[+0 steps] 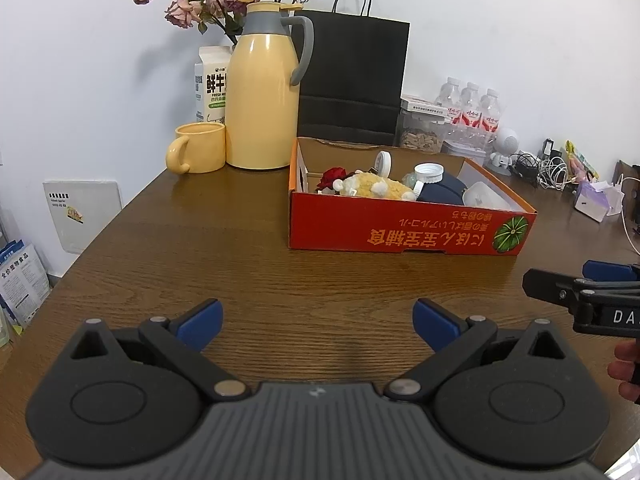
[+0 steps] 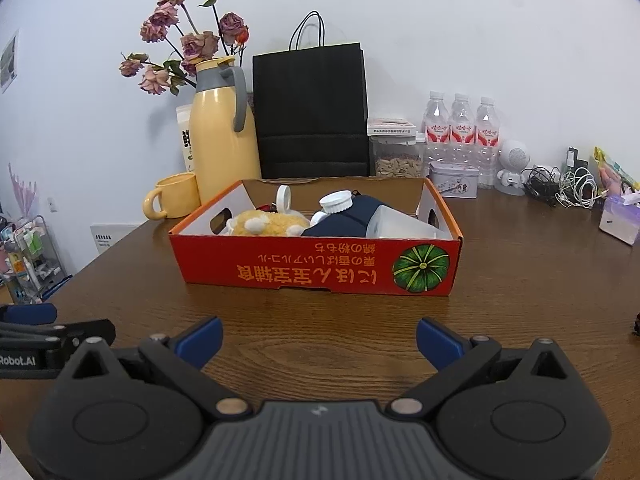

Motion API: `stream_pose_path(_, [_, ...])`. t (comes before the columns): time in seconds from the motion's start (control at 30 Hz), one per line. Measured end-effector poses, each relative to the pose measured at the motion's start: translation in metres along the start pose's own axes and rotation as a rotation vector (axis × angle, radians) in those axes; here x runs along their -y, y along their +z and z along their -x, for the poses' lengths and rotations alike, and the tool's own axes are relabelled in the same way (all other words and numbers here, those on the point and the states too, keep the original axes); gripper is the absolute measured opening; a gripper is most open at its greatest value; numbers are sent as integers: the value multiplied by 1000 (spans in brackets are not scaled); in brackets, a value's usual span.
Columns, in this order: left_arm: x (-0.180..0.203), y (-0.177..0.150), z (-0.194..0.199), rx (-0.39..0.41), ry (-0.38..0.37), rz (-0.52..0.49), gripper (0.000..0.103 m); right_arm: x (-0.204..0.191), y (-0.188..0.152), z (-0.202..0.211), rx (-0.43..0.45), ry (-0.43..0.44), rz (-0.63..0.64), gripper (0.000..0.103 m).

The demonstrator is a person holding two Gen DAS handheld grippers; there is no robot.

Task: Organize objects

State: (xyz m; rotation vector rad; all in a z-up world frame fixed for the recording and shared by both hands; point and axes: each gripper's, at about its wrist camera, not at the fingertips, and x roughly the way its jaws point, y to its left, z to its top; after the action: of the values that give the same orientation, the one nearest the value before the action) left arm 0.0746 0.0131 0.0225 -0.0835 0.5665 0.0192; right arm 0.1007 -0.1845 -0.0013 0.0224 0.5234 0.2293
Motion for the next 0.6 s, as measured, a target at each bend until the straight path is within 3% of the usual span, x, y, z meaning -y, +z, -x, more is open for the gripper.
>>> stream_pose_path(0.6, [2, 2, 2, 11, 8, -3, 103, 1, 2, 2, 9, -3, -1, 103])
